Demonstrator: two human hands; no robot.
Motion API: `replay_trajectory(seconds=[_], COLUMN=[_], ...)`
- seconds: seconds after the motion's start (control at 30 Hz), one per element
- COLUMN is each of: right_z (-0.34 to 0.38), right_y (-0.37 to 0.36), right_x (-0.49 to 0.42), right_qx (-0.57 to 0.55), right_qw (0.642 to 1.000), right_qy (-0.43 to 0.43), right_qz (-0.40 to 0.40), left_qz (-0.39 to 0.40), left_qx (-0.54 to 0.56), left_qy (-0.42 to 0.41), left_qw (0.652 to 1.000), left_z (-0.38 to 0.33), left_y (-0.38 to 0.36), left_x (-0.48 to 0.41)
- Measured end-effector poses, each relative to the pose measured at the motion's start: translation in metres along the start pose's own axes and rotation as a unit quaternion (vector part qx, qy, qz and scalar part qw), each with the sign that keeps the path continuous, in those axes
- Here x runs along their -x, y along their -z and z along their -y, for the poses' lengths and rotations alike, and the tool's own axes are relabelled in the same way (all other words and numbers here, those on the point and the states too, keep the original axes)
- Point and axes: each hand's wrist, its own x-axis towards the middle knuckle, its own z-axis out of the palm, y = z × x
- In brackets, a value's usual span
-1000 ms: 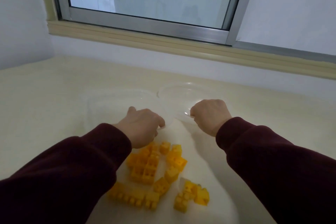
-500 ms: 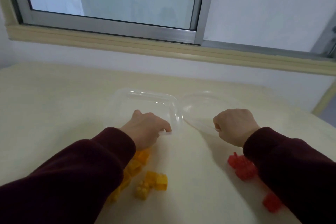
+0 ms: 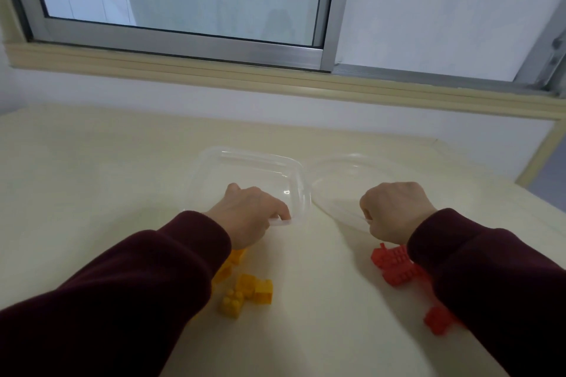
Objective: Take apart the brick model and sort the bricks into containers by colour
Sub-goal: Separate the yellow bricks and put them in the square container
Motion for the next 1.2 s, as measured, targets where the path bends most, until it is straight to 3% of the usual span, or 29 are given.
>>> replay_trajectory(seconds=[0.13,0.3,0.47,0.6,0.77,1.0,1.2], right_z=[0.001,0.01,0.039,0.075,0.12,0.163,0.173], right_y=[0.002,0.007,0.02,0.032,0.032,0.019,0.021], right_x=[0.003,0.007,0.023,0.046,0.068,0.076,0.07], right_qx=[-0.011,-0.081,-0.2,-0.309,-0.392,-0.384,-0.342], right_qw=[1.0,0.993,0.968,0.935,0.907,0.91,0.922], right_qy=[-0.009,-0.004,0.023,0.056,0.075,0.07,0.115], right_qz=[-0.007,-0.081,-0.152,-0.163,-0.137,-0.142,-0.14], left_qz=[0.017,0.03,-0.064,-0.145,-0.154,-0.114,-0.114], left_qx=[0.003,0.066,0.112,0.163,0.195,0.045,0.048], left_qy=[0.01,0.042,0.027,0.036,0.085,0.144,0.129], left_qw=[1.0,0.996,0.991,0.975,0.965,0.982,0.984], left_z=[-0.001,0.004,0.017,0.027,0.03,0.032,0.031], left_y=[0.001,0.011,0.038,0.044,0.031,0.005,-0.001], left_x=[0.0,0.009,0.04,0.082,0.126,0.17,0.17])
